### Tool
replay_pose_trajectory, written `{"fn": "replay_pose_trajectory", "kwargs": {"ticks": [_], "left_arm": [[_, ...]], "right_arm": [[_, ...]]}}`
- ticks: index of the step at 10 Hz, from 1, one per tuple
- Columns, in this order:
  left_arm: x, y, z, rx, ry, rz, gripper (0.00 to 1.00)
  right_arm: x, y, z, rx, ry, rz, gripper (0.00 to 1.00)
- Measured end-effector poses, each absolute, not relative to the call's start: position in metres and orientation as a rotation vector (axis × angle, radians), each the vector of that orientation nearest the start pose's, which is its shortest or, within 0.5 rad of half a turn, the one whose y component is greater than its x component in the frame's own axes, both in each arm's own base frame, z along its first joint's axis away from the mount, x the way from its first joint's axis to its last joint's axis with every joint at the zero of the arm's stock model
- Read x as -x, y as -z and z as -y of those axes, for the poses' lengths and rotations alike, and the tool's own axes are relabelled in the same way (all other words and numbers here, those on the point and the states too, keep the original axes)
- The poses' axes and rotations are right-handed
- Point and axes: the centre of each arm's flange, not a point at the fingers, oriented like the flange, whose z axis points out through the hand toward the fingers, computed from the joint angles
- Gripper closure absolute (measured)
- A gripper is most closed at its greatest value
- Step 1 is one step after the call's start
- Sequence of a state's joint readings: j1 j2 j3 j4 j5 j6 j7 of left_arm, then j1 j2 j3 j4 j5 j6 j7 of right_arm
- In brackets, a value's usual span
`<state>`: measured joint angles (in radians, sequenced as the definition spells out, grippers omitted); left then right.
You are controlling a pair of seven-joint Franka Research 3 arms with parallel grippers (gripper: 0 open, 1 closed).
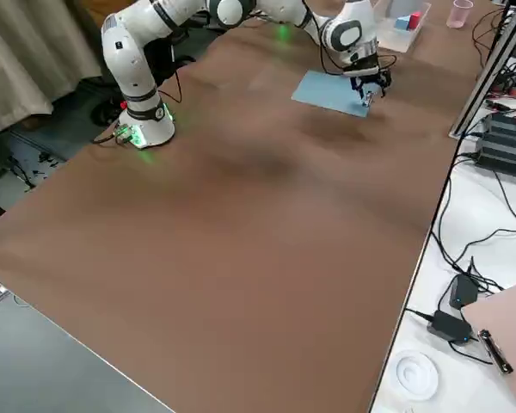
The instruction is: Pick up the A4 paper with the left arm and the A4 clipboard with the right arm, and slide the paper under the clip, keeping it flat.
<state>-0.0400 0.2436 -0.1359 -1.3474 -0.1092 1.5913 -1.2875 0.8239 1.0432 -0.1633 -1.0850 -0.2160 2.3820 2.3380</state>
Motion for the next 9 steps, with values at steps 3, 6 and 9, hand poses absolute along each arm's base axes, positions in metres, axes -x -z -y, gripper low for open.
{"fn": "replay_pose_trajectory", "kwargs": {"ticks": [3, 6, 9], "left_arm": [[-0.618, -0.576, 0.158, 2.738, -0.168, 1.73, 0.99], [-0.615, -0.57, 0.193, 2.631, -0.168, 1.899, 0.99], [-0.603, -0.556, 0.261, 2.457, -0.172, 2.145, 0.99]], "right_arm": [[-0.632, -0.292, -0.467, 2.497, 0.456, -1.621, 0.08], [-0.667, -0.369, -0.34, 2.749, 0.444, -1.298, 0.06], [-0.666, -0.438, -0.228, 3.001, 0.323, -0.98, 0.0]]}}
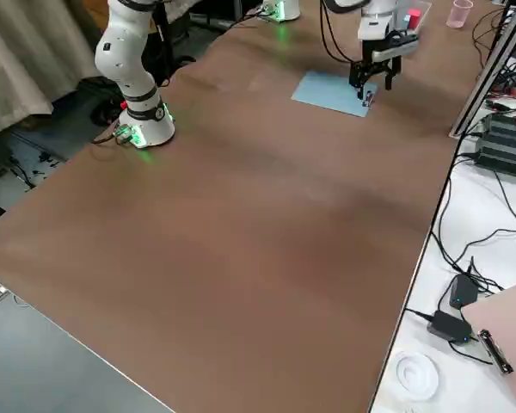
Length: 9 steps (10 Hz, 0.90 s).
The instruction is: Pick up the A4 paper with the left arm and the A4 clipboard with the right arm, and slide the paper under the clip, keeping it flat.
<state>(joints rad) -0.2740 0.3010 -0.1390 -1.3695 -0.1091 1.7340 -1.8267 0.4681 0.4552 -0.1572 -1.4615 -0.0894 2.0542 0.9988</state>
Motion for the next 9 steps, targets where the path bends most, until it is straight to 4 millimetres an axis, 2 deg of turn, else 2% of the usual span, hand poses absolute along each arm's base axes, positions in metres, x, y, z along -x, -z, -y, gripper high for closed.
{"fn": "replay_pose_trajectory", "kwargs": {"ticks": [2, 4, 6, 8, 9], "left_arm": [[-0.583, -0.529, 0.314, 2.325, -0.207, 2.238, 0.99], [-0.571, -0.493, 0.344, 2.249, -0.237, 2.225, 0.99], [-0.559, -0.457, 0.355, 2.205, -0.242, 2.171, 0.99], [-0.559, -0.447, 0.356, 2.173, -0.233, 2.223, 0.99], [-0.559, -0.446, 0.36, 2.153, -0.225, 2.271, 0.99]], "right_arm": [[-0.659, -0.478, -0.168, 3.098, 0.215, -0.782, 0.0], [-0.647, -0.509, -0.112, 3.17, 0.104, -0.563, 0.0], [-0.627, -0.543, -0.061, 3.188, -0.006, -0.307, 0.0], [-0.604, -0.576, -0.014, 3.182, -0.06, -0.173, 0.0], [-0.593, -0.589, 0.002, 3.178, -0.072, -0.11, 0.0]]}}
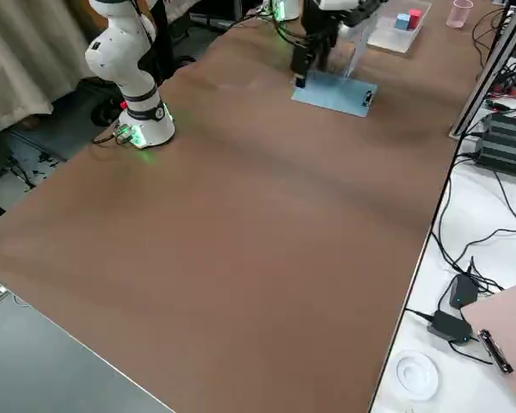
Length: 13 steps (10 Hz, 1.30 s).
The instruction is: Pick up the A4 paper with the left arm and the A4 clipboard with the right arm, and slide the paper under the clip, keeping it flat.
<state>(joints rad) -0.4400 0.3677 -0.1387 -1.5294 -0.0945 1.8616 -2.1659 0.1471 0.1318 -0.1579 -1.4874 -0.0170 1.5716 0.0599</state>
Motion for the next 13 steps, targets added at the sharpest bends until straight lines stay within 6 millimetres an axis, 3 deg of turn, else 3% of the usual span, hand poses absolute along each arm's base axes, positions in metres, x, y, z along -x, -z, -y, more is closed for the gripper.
{"fn": "replay_pose_trajectory", "kwargs": {"ticks": [2, 4, 8, 11, 13], "left_arm": [[-0.546, -0.445, 0.382, -2.116, 0.191, -2.307, 0.99], [-0.529, -0.442, 0.411, -2.137, 0.088, -2.27, 0.99], [-0.538, -0.451, 0.422, -1.977, -0.067, -2.233, 0.99], [-0.517, -0.433, 0.442, -2.012, -0.066, -2.233, 0.99], [-0.489, -0.415, 0.463, -2.043, -0.06, -2.221, 0.99]], "right_arm": [[-0.583, -0.601, 0.025, 3.172, -0.072, 0.005, 0.0], [-0.581, -0.598, 0.038, 3.168, -0.095, 0.026, 0.0], [-0.584, -0.598, 0.027, 3.169, -0.06, 0.044, 0.03], [-0.591, -0.604, 0.028, 3.174, 0.043, 0.027, 0.01], [-0.591, -0.611, 0.028, 3.174, 0.072, 0.025, 0.01]]}}
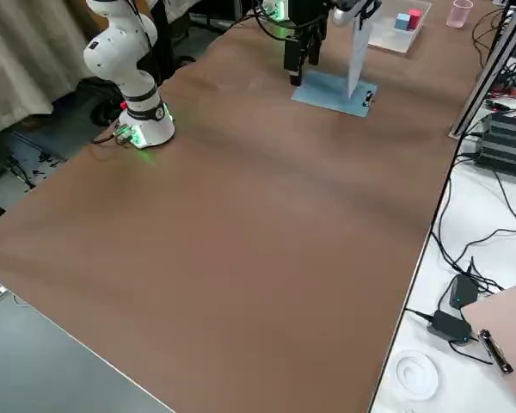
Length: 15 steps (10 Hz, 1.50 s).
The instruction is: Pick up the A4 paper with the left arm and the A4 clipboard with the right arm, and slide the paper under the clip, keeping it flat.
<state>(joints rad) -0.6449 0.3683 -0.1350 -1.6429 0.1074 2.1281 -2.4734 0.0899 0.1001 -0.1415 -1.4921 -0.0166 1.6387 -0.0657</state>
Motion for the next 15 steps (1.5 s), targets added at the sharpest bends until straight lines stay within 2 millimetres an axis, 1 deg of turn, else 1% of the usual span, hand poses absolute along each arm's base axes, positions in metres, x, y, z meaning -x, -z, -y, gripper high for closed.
{"fn": "replay_pose_trajectory", "kwargs": {"ticks": [1, 2, 6, 8, 10, 11, 12, 14, 15], "left_arm": [[-0.484, -0.415, 0.466, -2.009, -0.059, -2.227, 0.99], [-0.485, -0.419, 0.465, -1.971, -0.071, -2.23, 0.99], [-0.501, -0.432, 0.45, -1.889, -0.152, -2.217, 0.99], [-0.501, -0.434, 0.453, -1.841, -0.208, -2.212, 0.99], [-0.498, -0.431, 0.456, -1.838, -0.209, -2.208, 0.99], [-0.494, -0.425, 0.462, -1.857, -0.216, -2.197, 0.99], [-0.484, -0.416, 0.472, -1.895, -0.25, -2.172, 0.99], [-0.449, -0.385, 0.501, -1.988, -0.291, -2.134, 0.99], [-0.428, -0.367, 0.512, -2.049, -0.294, -2.119, 0.99]], "right_arm": [[-0.591, -0.615, 0.028, 3.174, 0.085, 0.022, 0.01], [-0.591, -0.616, 0.03, 3.175, 0.088, 0.017, 0.0], [-0.591, -0.617, 0.029, 3.174, 0.09, 0.021, 0.0], [-0.592, -0.621, 0.029, 3.174, 0.104, 0.022, 0.0], [-0.592, -0.622, 0.028, 3.174, 0.108, 0.022, 0.0], [-0.592, -0.622, 0.028, 3.174, 0.108, 0.022, 0.0], [-0.592, -0.622, 0.028, 3.174, 0.108, 0.023, 0.0], [-0.592, -0.622, 0.027, 3.174, 0.109, 0.025, 0.0], [-0.592, -0.622, 0.027, 3.174, 0.108, 0.026, 0.0]]}}
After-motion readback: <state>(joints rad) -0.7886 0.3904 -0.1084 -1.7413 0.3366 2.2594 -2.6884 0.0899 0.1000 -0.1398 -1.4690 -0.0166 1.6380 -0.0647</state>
